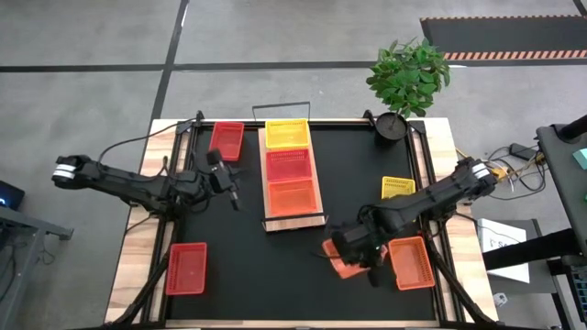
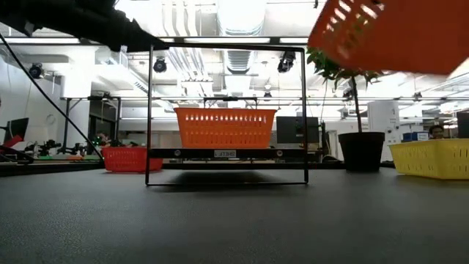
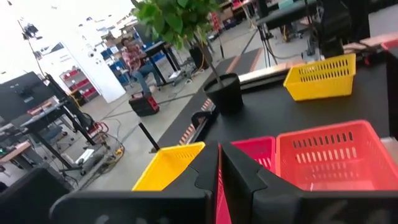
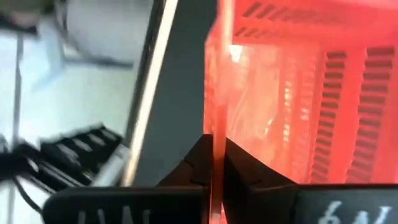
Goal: Stack baskets on shelf by color
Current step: Stack the left orange bin on top of the orange bin on the shelf
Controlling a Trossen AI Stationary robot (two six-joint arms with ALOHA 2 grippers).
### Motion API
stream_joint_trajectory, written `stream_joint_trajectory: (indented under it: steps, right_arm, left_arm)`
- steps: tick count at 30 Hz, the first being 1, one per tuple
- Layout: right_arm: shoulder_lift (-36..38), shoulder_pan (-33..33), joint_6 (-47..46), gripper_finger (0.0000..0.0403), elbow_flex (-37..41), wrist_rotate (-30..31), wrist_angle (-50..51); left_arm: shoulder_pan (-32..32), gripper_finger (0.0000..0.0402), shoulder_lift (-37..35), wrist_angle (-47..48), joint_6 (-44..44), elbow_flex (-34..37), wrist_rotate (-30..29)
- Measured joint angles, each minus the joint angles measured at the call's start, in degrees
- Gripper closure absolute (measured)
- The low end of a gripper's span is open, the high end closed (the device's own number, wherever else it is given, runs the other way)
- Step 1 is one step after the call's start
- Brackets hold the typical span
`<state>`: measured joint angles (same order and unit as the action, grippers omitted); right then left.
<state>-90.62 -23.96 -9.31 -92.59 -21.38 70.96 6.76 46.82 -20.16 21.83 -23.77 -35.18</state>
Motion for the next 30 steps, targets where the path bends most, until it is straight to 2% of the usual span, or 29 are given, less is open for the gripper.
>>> stream_joint_trajectory:
  steps: [6,9,14,17,22,28,30]
  right_arm:
    - [0.1,1.4,-10.5,0.0395,-11.6,12.8,10.5]
    - [0.1,2.6,-10.6,0.0395,-17.4,16.7,15.6]
    - [-0.1,5.3,-7.8,0.0394,-25.4,33.7,16.4]
    - [-0.8,8.5,-7.0,0.0394,-27.3,39.3,14.4]
    - [-3.2,14.6,-1.1,0.0394,-27.5,38.9,8.4]
    - [-8.4,21.0,5.4,0.0394,-27.4,30.0,4.8]
    - [-10.2,22.3,6.8,0.0394,-27.4,28.8,4.2]
  left_arm:
    - [0.0,0.0401,-3.1,0.1,-0.8,0.2,0.0]
    - [0.0,0.0401,-3.7,0.2,-2.0,0.3,0.0]
    - [0.0,0.0401,-3.2,0.0,-3.0,0.4,0.0]
    - [0.0,0.0401,-2.1,0.2,-3.4,0.4,0.0]
    - [0.0,0.0401,-1.3,0.2,-3.4,0.4,0.0]
    - [0.0,0.0401,-2.0,-0.1,-3.4,0.4,0.0]
    - [0.0,0.0401,-2.4,0.2,-3.4,0.4,0.0]
